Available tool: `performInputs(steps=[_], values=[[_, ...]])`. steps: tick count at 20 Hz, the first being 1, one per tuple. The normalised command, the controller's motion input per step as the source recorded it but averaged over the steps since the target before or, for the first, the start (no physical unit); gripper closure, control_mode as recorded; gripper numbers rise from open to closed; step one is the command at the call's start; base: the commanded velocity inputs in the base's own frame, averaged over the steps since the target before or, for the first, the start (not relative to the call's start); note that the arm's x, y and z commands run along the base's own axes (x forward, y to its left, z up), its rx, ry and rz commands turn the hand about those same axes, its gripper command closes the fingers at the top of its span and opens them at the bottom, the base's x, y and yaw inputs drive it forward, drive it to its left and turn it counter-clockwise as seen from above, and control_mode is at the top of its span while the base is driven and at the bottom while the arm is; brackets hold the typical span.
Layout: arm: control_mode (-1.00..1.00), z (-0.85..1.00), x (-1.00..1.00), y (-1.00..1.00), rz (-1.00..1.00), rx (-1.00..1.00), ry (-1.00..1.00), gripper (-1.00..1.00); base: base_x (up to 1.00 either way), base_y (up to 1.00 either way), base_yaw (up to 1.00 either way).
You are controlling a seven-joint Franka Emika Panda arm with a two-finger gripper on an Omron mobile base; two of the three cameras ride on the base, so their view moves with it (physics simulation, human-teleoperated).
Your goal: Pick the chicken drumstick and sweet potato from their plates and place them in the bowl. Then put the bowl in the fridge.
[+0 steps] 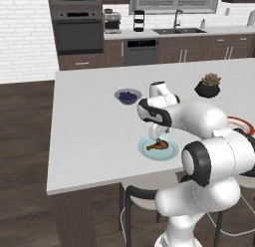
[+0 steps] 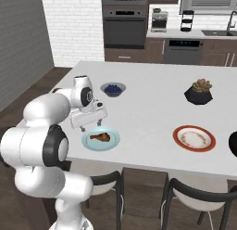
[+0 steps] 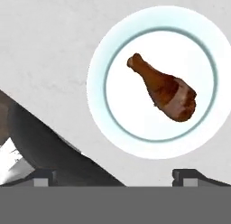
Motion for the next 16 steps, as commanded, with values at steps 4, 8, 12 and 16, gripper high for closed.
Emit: performInputs(steps=[4,8,12,16], values=[[-1.0,-0.17,0.61,0.0,0.62,0.0,0.05,-1.0,0.0,0.0,0.0],[-1.0,-0.25,0.85,0.0,0.5,0.0,0.16,-1.0,0.0,0.0,0.0],[-1.0,-0.42,0.74,0.0,0.33,0.0,0.12,-1.0,0.0,0.0,0.0],[-1.0,-0.31,0.49,0.21,0.03,-0.08,0.03,-1.0,0.0,0.0,0.0]])
